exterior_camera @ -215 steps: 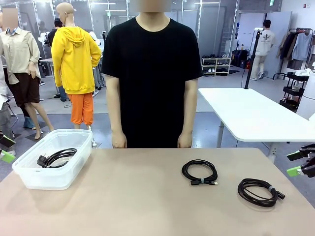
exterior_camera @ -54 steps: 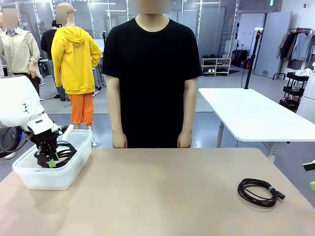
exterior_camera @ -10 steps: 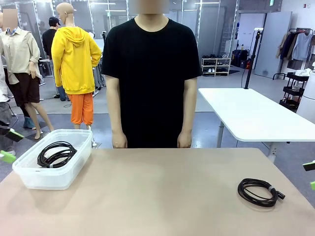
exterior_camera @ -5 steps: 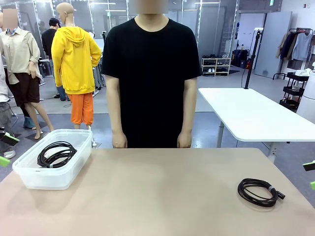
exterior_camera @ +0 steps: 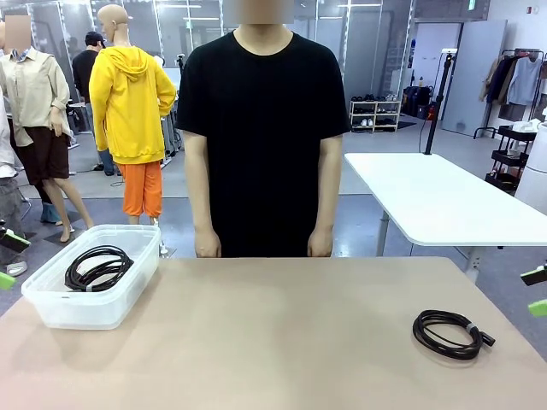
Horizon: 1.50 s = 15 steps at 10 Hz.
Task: Organize and store the cables.
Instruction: Place the USB Extension Cable into the Organizing box.
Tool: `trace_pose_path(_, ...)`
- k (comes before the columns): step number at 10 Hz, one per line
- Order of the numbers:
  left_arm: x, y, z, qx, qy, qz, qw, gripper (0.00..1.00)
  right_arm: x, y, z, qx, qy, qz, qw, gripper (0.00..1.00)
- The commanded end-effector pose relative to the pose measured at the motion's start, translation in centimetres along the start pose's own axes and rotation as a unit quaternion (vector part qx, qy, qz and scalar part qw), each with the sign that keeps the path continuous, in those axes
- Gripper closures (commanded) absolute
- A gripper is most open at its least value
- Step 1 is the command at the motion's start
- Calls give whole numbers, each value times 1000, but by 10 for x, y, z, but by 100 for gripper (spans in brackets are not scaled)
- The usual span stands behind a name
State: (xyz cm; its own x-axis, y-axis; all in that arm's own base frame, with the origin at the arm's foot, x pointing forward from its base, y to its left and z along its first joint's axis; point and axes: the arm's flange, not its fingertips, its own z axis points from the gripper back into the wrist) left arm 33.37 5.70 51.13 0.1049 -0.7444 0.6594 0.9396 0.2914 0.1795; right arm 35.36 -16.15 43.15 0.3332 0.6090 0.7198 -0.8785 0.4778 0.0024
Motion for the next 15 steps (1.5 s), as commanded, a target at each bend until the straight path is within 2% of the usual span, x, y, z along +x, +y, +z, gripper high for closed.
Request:
trace_pose_path(1,1,1,0,-6,-11,-6,1000,0,33,-12,-22,-5,80,-30,996,0)
trace_pose_path(3,1,1,0,-6,-11,-6,1000,0,55,-18,-45,-18,128,-29,991,0)
trace_pose_path(6,1,1,0,-6,-11,-6,1000,0,69,-33,-77,-44,197,-97,975,0)
trace_pose_path(9,1,1,0,-6,-11,-6,1000,0,62,-51,-107,-81,248,-151,953,0)
trace_pose_path(15,1,1,0,-6,-11,-6,1000,0,25,-67,-167,-86,292,-250,919,0)
